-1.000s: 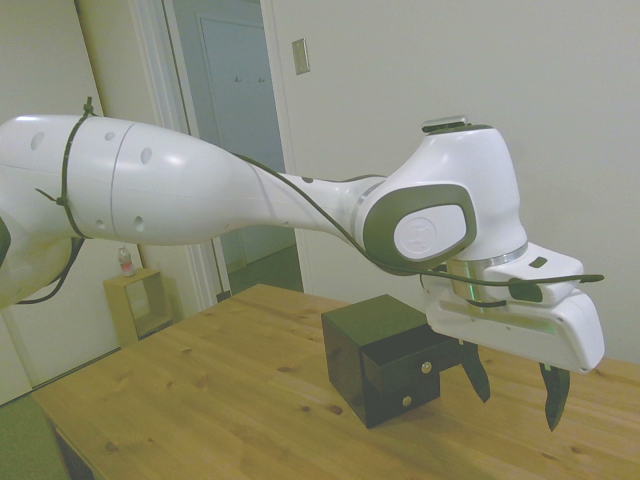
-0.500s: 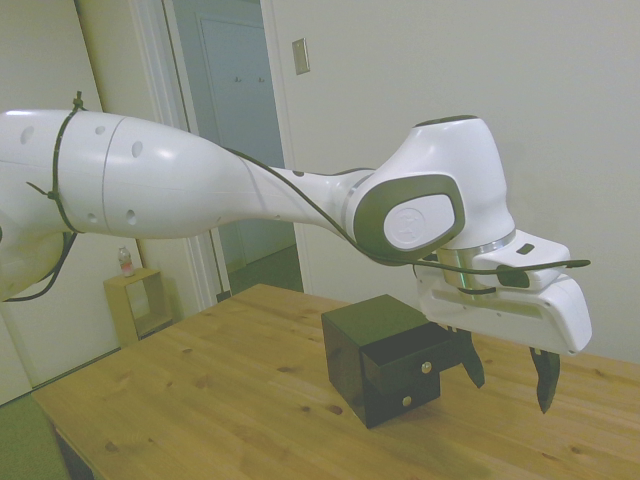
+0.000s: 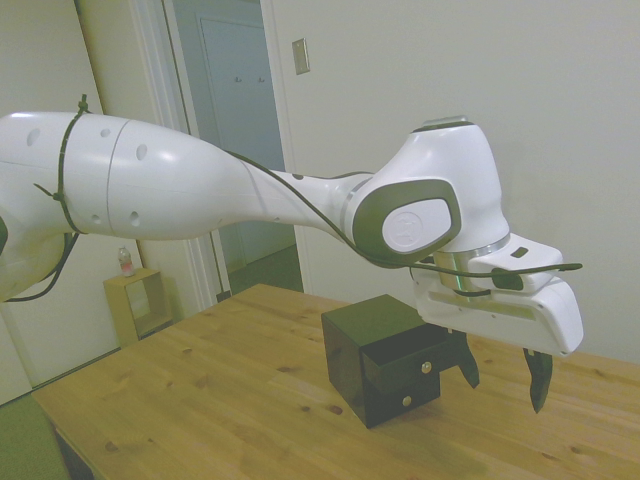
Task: Close the top drawer
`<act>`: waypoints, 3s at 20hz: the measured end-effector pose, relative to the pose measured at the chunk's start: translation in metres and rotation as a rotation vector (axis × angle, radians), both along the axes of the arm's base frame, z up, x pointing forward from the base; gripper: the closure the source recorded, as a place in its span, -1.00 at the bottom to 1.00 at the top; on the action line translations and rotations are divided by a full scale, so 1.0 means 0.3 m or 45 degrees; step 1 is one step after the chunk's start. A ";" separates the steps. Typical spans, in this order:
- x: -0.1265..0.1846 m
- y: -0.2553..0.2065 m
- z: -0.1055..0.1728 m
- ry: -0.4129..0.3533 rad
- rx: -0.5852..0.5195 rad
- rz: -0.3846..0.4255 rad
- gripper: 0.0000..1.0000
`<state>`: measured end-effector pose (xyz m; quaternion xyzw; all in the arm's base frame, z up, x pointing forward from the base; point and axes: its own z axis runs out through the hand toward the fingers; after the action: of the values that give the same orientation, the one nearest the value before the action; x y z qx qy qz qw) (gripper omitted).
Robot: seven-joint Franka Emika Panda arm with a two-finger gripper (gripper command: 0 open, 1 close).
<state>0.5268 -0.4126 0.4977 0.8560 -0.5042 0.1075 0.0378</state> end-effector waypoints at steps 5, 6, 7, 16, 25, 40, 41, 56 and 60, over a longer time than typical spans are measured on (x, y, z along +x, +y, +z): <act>0.008 0.011 -0.026 -0.013 0.000 0.005 1.00; 0.011 0.015 -0.026 -0.014 0.000 0.008 1.00; 0.014 0.018 -0.027 -0.015 0.000 0.009 1.00; 0.059 0.088 -0.064 -0.024 0.017 0.027 1.00; 0.113 0.196 -0.128 -0.026 0.038 0.068 1.00; 0.172 0.312 -0.176 -0.046 0.042 0.103 1.00; 0.175 0.317 -0.179 -0.050 0.039 0.106 1.00; 0.194 0.387 -0.187 -0.139 -0.018 0.159 1.00; 0.151 0.454 -0.163 -0.163 -0.019 0.194 1.00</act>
<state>0.5720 -0.2765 0.4486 0.8830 -0.4382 0.1683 0.0037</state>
